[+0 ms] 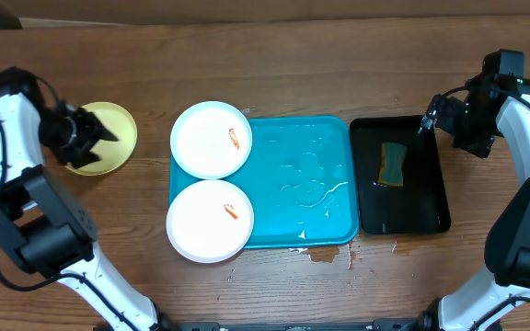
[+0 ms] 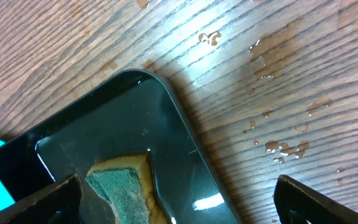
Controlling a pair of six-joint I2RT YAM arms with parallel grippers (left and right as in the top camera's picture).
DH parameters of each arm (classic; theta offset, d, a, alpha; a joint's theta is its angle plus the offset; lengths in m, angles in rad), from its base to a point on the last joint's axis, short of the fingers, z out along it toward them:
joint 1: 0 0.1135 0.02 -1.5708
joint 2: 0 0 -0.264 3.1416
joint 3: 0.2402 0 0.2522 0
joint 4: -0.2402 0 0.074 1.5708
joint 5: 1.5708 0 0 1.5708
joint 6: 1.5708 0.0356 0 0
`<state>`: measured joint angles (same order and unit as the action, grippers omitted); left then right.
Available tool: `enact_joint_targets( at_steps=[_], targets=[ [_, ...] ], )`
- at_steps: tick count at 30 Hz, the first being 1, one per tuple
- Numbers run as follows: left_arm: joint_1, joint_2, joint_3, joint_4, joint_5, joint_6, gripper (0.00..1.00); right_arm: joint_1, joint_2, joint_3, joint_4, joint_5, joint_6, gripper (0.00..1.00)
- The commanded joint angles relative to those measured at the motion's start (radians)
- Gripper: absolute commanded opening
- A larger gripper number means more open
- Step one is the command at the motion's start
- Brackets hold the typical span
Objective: Clean dirty plates on tray and stack at the side
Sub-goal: 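Lower the yellow plate onto the table and release it, then move left gripper to the rim of the upper white plate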
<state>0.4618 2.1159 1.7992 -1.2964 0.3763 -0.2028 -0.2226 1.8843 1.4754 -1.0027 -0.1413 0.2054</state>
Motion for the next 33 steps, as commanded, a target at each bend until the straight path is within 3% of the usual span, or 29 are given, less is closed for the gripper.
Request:
enact_joint_targets(
  at_steps=[1, 9, 11, 14, 15, 17, 19, 33],
  targets=[
    [-0.109, -0.003, -0.005, -0.068, 0.067, 0.095, 0.57, -0.002, -0.008, 0.012, 0.005, -0.001, 0.001, 1.00],
    [-0.327, -0.003, -0.013, -0.142, -0.114, 0.081, 0.56, -0.002, -0.008, 0.012, 0.005, -0.001, 0.001, 1.00],
    [-0.378, -0.003, -0.013, -0.119, -0.251, 0.011, 0.59, -0.002, -0.008, 0.012, 0.005, -0.001, 0.001, 1.00],
    [-0.402, -0.003, -0.013, -0.087, -0.337, -0.038, 0.61, -0.002, -0.008, 0.012, 0.005, -0.001, 0.001, 1.00],
    [-0.406, -0.003, -0.013, -0.076, -0.343, -0.038, 0.61, -0.002, -0.008, 0.012, 0.005, -0.001, 0.001, 1.00],
    [-0.410, -0.003, -0.013, -0.047, -0.343, -0.038, 0.76, -0.002, -0.008, 0.012, 0.005, -0.001, 0.001, 1.00],
    [-0.412, -0.003, -0.013, -0.016, -0.343, -0.041, 0.79, -0.002, -0.008, 0.012, 0.005, -0.001, 0.001, 1.00],
    [-0.413, -0.002, -0.110, 0.078, -0.331, -0.055, 0.72, -0.002, -0.008, 0.012, 0.005, -0.001, 0.001, 1.00]
  ],
)
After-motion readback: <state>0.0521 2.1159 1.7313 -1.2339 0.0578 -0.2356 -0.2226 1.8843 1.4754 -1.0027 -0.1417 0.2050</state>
